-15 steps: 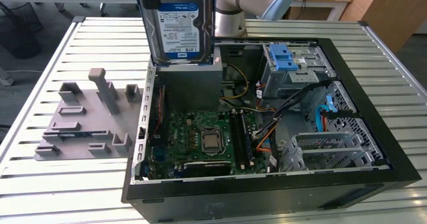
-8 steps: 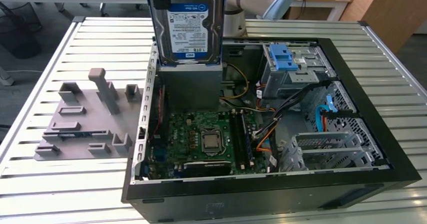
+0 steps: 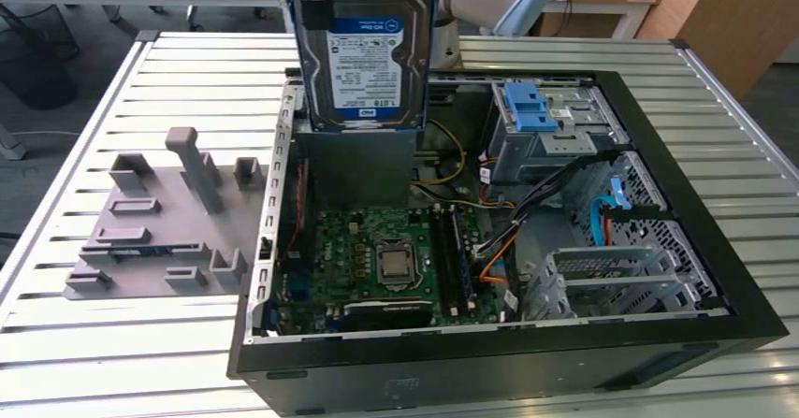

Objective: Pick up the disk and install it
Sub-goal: 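Pick up the disk, then insert the disk into the insertion slot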

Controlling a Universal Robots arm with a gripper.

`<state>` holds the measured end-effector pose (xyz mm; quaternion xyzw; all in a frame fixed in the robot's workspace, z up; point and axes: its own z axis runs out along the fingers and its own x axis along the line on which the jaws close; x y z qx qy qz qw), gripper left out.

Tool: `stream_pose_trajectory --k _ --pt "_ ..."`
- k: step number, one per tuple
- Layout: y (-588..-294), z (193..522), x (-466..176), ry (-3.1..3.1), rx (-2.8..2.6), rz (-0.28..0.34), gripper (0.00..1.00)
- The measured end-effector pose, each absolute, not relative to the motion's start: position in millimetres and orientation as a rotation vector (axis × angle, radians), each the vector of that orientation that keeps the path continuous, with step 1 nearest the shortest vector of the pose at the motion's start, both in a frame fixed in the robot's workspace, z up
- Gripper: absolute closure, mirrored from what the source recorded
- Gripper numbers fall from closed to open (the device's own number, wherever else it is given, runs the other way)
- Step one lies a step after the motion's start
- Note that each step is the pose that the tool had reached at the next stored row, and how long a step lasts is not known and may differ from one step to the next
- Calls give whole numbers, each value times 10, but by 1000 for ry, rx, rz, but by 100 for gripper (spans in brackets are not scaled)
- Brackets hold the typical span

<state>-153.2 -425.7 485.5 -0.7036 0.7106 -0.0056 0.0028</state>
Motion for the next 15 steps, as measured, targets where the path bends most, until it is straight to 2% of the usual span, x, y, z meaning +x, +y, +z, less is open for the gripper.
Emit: stream_pose_trajectory --k 15 --pt "-4257 4814 -1058 2231 -2209 -11 64"
